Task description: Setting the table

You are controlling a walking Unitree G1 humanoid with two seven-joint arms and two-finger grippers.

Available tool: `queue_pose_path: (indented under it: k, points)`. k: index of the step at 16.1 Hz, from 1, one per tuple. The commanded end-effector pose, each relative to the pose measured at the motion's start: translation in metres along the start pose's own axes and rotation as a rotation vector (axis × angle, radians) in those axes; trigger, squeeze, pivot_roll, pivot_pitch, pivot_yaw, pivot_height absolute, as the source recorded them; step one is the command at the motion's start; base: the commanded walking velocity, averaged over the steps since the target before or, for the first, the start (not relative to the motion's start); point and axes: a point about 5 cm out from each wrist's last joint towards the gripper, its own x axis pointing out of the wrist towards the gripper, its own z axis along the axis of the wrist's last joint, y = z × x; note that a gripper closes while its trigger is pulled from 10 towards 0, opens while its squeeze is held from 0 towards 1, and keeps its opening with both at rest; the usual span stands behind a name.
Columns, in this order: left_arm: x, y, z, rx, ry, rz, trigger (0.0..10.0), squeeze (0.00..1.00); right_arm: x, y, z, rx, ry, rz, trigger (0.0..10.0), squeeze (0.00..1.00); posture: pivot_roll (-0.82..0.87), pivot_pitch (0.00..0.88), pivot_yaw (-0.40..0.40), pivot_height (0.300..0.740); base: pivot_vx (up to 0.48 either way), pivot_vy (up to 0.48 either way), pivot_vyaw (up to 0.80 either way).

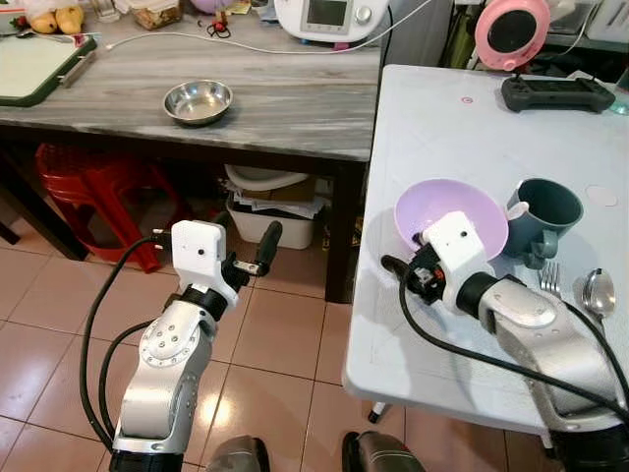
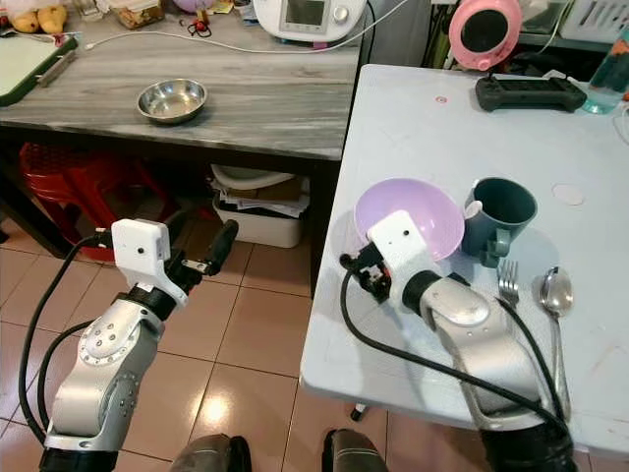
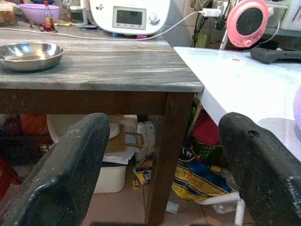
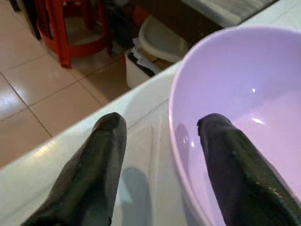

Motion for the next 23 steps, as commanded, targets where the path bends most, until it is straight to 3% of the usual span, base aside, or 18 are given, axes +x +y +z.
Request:
queue_pose_path:
  k: [1, 5, 13, 23]
  points:
    - [-0.002, 0.0, -0.001, 0.001, 0.012, -0.005, 10.0, 0.0, 0.0, -0.004, -0.001, 0.0, 0.021, 0.006, 0.0, 0.0, -0.05, 0.111, 0.031, 0.74, 0.0, 0.0, 0.0]
    - [-0.002, 0.0, -0.001, -0.001, 0.014, -0.011, 10.0, 0.0, 0.0, -0.015, -0.002, -0.003, 0.052, -0.009, 0.0, 0.0, -0.05, 0.112, 0.031, 0.74, 0.0, 0.0, 0.0]
    - [-0.002, -0.004, 0.0, -0.005, 0.018, -0.047, 10.0, 0.0, -0.001, -0.016, -0.01, 0.043, 0.105, 0.016, 0.0, 0.0, -0.05, 0.112, 0.035, 0.74, 0.0, 0.0, 0.0]
    - [-0.001, -0.003, -0.003, -0.012, 0.036, -0.037, 10.0, 0.0, 0.002, -0.017, -0.008, 0.007, 0.052, -0.045, 0.0, 0.0, -0.04, 0.108, 0.034, 0.74, 0.0, 0.0, 0.0]
